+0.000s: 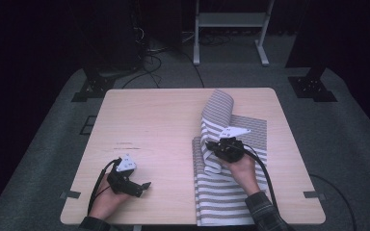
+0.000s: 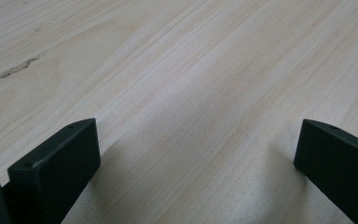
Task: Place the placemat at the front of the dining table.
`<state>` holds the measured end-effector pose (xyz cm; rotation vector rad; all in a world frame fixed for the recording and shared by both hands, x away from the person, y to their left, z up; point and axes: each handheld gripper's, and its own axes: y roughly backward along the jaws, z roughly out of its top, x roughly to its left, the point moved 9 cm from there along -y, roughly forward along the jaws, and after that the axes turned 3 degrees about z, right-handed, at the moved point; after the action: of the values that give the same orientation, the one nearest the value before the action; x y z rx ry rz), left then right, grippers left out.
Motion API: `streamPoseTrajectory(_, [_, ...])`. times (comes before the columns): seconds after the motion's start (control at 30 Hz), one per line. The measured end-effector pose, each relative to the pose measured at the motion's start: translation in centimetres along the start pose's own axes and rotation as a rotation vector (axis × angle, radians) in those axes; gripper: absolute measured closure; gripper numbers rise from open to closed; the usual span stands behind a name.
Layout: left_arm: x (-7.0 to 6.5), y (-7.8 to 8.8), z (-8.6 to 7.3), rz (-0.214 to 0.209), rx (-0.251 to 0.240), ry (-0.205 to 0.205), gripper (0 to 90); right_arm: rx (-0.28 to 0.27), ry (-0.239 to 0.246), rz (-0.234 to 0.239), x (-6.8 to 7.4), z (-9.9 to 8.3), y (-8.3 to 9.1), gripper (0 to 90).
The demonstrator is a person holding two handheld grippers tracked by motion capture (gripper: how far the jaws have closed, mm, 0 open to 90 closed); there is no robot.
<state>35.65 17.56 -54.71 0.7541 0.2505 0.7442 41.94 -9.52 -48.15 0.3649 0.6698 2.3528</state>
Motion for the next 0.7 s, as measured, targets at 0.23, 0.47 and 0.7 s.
streamPoseTrajectory(0.23, [-0.1, 0.0, 0.0, -0.001, -0.001, -0.001, 0.0, 0.012, 0.022, 0.038, 1.9, 0.6, -1.8, 86.6])
streamPoseTrajectory(0.47, [-0.1, 0.0, 0.0, -0.001, 0.001, -0.003, 0.0, 0.018, 0.045, 0.057, 3.1, 1.7, -2.8, 86.6])
streamPoseTrajectory(0.7, [-0.1, 0.0, 0.0, -0.002, -0.002, -0.004, 0.0, 0.007, 0.062, 0.085, 4.5, 2.5, -3.7, 86.7])
